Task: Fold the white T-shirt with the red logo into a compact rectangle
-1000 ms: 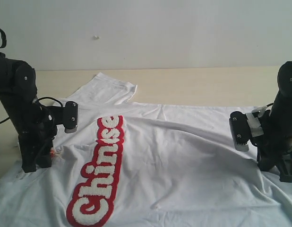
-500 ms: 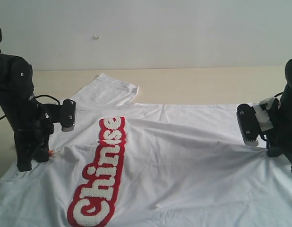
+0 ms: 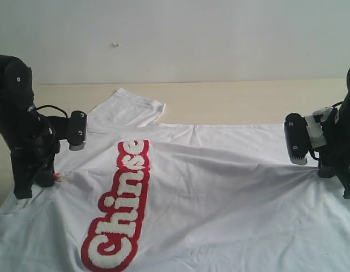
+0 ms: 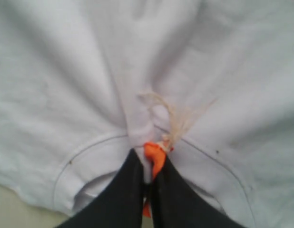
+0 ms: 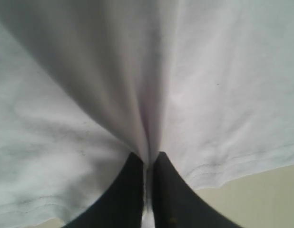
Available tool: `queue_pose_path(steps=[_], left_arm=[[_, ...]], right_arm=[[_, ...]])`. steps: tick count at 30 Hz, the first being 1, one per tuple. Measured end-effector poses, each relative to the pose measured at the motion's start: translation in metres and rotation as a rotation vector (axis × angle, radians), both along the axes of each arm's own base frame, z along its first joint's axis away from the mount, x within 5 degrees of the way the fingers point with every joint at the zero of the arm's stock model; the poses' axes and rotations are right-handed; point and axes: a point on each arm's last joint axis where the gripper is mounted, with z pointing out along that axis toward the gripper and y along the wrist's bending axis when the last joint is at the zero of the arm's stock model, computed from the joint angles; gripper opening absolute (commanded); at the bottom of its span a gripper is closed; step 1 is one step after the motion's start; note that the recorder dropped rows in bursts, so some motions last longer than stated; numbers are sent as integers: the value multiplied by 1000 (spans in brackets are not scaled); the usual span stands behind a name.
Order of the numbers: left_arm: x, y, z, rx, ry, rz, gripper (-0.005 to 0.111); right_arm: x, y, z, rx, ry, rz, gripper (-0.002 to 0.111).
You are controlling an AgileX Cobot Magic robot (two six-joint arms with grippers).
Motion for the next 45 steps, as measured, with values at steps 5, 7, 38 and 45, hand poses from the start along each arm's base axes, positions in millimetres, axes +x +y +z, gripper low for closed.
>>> queue_pose_path(steps=[5,7,38,45], left_arm=[[-2,3,27,-17,-75,14,0],[-2,7,39,-31,-117,56,0],[-128,42,245,-426,-646,284,0],[-191,48,263,-479,-557,269,0]], right_arm=[[1,-1,19,-7,-24,-7,0],[2,-1,34,-7,-42,-15,0],[-105,22,225,232,-450,-85,0],[-154,51,254,436,-522,-71,0]])
